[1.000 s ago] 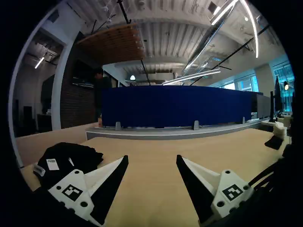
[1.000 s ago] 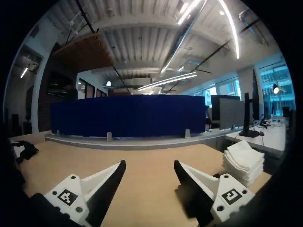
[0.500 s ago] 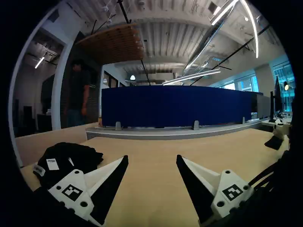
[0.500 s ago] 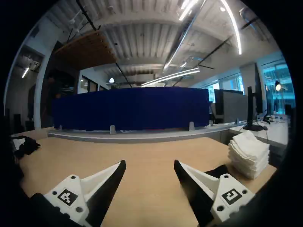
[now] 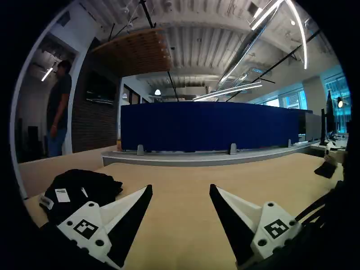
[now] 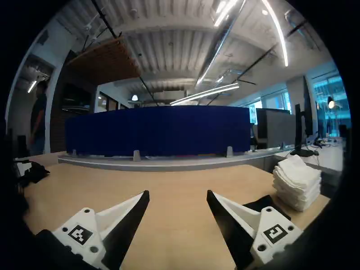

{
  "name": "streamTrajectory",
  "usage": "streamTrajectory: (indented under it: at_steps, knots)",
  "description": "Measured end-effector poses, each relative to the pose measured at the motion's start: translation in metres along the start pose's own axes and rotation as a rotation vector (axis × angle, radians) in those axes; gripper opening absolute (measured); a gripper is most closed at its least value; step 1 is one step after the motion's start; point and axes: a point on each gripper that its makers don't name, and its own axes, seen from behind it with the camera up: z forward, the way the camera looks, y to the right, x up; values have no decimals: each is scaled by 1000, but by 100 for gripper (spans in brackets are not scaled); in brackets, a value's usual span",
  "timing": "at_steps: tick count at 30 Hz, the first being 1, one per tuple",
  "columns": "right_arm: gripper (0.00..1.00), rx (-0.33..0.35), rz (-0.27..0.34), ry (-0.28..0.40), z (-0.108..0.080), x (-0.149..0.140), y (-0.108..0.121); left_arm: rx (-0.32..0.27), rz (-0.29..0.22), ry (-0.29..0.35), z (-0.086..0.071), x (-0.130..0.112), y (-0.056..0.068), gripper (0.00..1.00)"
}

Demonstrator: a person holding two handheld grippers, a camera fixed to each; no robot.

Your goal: Fold towel

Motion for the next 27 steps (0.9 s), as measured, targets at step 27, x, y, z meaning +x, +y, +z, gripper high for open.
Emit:
streamTrajectory:
  at_steps: [27]
  knots:
    - [100, -3, -24, 12, -1, 3, -4, 0, 2, 0, 0, 1, 0, 94]
